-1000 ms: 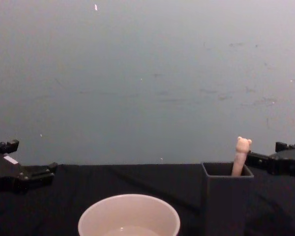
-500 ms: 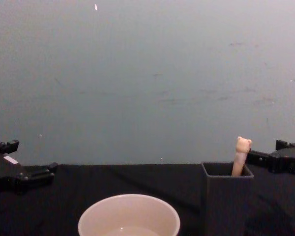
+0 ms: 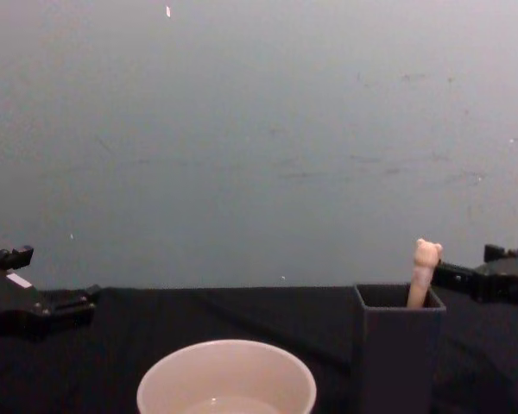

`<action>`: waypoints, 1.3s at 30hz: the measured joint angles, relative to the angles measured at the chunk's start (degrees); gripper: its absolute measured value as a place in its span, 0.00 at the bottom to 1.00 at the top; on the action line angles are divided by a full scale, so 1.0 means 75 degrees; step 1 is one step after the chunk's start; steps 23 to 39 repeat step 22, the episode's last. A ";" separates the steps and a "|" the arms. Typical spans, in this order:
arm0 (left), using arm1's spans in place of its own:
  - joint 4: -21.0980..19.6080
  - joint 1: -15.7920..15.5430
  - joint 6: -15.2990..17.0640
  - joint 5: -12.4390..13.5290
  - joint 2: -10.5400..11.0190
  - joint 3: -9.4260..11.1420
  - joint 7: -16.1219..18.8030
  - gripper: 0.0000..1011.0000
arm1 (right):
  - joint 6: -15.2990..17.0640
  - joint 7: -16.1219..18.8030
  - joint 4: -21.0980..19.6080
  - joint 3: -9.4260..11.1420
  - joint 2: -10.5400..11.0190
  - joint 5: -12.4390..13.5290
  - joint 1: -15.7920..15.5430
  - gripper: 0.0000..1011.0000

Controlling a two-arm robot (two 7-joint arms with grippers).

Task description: Pick up the stirring spoon with one hand, stir inside the cup, then place it back in its original position.

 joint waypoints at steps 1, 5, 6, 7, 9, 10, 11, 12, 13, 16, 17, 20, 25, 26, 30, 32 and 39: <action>0.0000 0.0000 0.0000 0.0000 0.0000 0.0000 0.0000 0.99 | 0.0000 0.0000 0.0000 0.0000 0.0000 0.0000 0.0000 0.99; 0.0000 -0.0001 0.0000 0.0000 0.0000 0.0000 0.0000 0.99 | 0.0000 0.0000 -0.0001 0.0000 0.0000 0.0000 0.0000 0.99; 0.0000 0.0000 0.0000 0.0000 0.0000 0.0001 0.0000 0.99 | 0.0000 0.0000 0.0000 0.0000 0.0000 0.0000 0.0000 0.99; 0.0000 0.0000 0.0000 0.0000 0.0000 0.0000 0.0000 0.99 | 0.0000 0.0000 -0.0001 0.0000 0.0000 0.0000 0.0000 0.99; 0.0000 0.0000 0.0000 0.0000 0.0000 0.0000 0.0000 0.99 | 0.0000 0.0000 -0.0001 0.0000 0.0000 0.0000 0.0000 0.99; 0.0000 0.0000 0.0000 0.0000 0.0000 0.0000 0.0000 0.99 | 0.0000 0.0000 -0.0001 0.0000 0.0000 0.0000 0.0000 0.99; 0.0000 0.0000 0.0000 0.0000 0.0000 0.0000 0.0000 0.99 | 0.0000 0.0000 -0.0001 0.0000 0.0000 0.0000 0.0000 0.99; 0.0000 0.0000 0.0000 0.0000 -0.0001 0.0000 0.0000 0.99 | 0.0000 0.0000 -0.0001 0.0000 0.0000 0.0000 0.0000 0.99; 0.0000 0.0000 0.0000 0.0000 0.0000 0.0000 0.0000 0.99 | 0.0000 0.0000 0.0000 0.0000 0.0000 0.0000 0.0000 0.99; 0.0000 0.0000 0.0000 0.0000 0.0000 0.0000 0.0000 0.99 | 0.0000 0.0000 -0.0001 0.0000 0.0000 0.0000 0.0000 0.99; 0.0000 0.0000 0.0000 0.0000 0.0000 0.0000 0.0000 0.99 | 0.0000 0.0000 -0.0001 0.0000 0.0000 0.0000 0.0000 0.99; 0.0000 0.0000 0.0000 0.0000 0.0000 0.0000 0.0000 0.99 | 0.0001 0.0000 -0.0001 0.0000 -0.0001 0.0000 0.0000 0.99; 0.0000 0.0000 0.0000 0.0000 0.0000 0.0000 0.0000 0.99 | 0.0001 0.0000 -0.0001 0.0000 0.0000 0.0000 0.0000 0.99; 0.0000 0.0000 0.0000 0.0000 0.0000 0.0000 0.0000 0.99 | 0.0001 0.0000 -0.0001 0.0000 0.0000 0.0000 0.0000 0.99; 0.0000 0.0000 0.0000 0.0000 0.0000 0.0000 0.0000 0.99 | 0.0001 0.0000 -0.0001 0.0000 0.0000 0.0000 0.0000 0.99; 0.0000 0.0000 0.0000 0.0000 0.0000 0.0000 0.0000 0.99 | 0.0001 0.0000 -0.0001 0.0000 0.0000 0.0000 0.0000 0.99; 0.0000 0.0000 0.0000 0.0000 0.0000 0.0000 0.0000 0.99 | 0.0001 0.0000 -0.0001 0.0000 0.0000 0.0000 0.0000 0.99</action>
